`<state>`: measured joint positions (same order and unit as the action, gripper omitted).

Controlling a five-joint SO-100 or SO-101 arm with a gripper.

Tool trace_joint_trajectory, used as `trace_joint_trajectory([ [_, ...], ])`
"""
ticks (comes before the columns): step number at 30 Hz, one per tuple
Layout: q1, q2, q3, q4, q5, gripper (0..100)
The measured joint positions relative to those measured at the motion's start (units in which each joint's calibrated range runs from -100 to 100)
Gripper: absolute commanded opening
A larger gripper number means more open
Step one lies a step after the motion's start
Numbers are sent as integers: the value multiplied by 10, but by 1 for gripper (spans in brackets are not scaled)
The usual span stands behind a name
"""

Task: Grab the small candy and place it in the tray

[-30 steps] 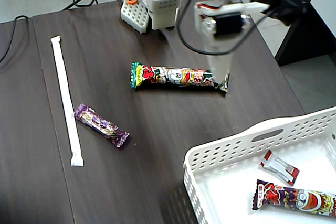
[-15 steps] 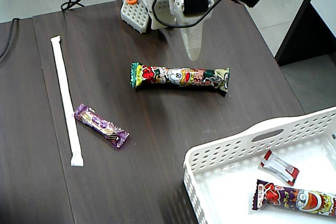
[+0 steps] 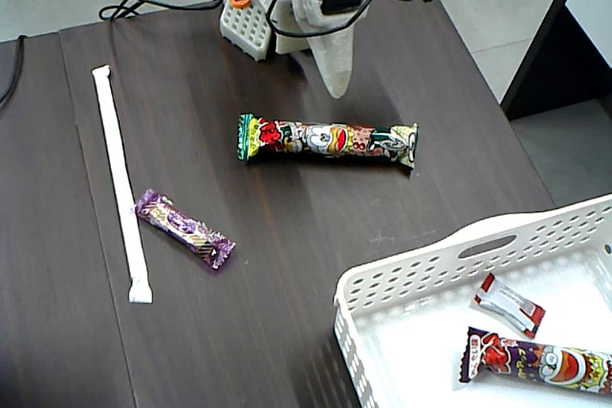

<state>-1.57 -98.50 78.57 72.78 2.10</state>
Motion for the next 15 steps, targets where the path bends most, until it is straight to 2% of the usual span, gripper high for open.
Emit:
trace_joint_trajectory([
  [9,0,-6,5,55,0,1],
  [15,0,-6,14,55,0,1],
])
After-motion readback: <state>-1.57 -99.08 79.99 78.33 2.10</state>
